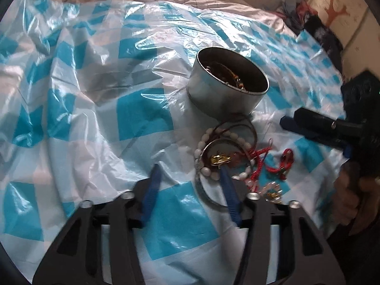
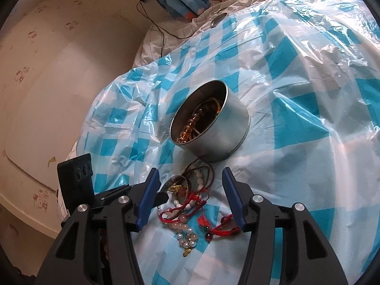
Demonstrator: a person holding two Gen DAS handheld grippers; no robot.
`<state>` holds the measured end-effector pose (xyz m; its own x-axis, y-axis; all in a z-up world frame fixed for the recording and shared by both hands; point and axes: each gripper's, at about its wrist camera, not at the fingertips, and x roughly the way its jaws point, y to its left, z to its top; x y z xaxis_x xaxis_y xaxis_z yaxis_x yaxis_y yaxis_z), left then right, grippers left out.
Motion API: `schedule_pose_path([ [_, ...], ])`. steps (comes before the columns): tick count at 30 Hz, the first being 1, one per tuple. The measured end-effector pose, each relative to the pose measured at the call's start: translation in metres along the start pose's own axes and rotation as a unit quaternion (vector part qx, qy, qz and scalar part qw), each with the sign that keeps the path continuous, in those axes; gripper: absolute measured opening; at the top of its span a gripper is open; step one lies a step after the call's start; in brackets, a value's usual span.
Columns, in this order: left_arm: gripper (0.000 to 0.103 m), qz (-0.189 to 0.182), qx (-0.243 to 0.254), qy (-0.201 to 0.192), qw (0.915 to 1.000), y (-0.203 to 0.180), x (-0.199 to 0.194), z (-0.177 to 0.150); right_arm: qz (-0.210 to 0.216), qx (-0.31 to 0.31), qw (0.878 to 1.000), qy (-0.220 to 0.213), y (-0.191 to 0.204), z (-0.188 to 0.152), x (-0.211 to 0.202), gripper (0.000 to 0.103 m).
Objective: Organize jewelry
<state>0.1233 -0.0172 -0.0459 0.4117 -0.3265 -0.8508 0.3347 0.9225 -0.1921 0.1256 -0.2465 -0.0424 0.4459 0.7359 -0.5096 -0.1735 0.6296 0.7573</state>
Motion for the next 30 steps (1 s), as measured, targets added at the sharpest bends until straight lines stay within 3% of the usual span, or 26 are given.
schedule_pose_path([
  [2, 0.017, 0.019, 0.029, -0.003, 0.9994, -0.007, -0.002, -0.001, -0.001, 0.0, 1.0, 0.002, 0.0, 0.0, 0.002, 0.055],
  [4, 0.004, 0.027, 0.052, -0.005, 0.9983, -0.014, -0.005, -0.002, -0.003, 0.0, 1.0, 0.004, 0.0, 0.0, 0.004, 0.055],
  [7, 0.003, 0.041, 0.068, -0.009, 0.9968, -0.017, -0.012, 0.0, -0.005, 0.0, 1.0, 0.006, -0.002, 0.0, 0.004, 0.055],
  [11, 0.003, 0.054, 0.037, -0.011, 0.9978, -0.001, -0.019, 0.002, -0.005, -0.005, 1.0, 0.017, -0.001, -0.001, 0.008, 0.055],
  [19, 0.006, 0.045, 0.018, 0.018, 0.9986, 0.013, -0.005, -0.004, -0.019, -0.047, 0.997, 0.057, 0.012, -0.012, 0.034, 0.055],
  [24, 0.005, 0.02, 0.006, 0.01, 0.9997, 0.018, -0.009, -0.005, -0.021, -0.065, 0.996, 0.058, 0.02, -0.015, 0.034, 0.055],
  [26, 0.003, -0.017, -0.013, -0.005, 0.9998, 0.021, -0.019, -0.002, -0.02, -0.063, 0.996, 0.052, 0.019, -0.014, 0.032, 0.055],
  [30, 0.003, -0.045, -0.037, -0.026, 0.998, 0.028, -0.034, 0.001, -0.015, -0.072, 0.996, 0.048, 0.022, -0.015, 0.029, 0.055],
])
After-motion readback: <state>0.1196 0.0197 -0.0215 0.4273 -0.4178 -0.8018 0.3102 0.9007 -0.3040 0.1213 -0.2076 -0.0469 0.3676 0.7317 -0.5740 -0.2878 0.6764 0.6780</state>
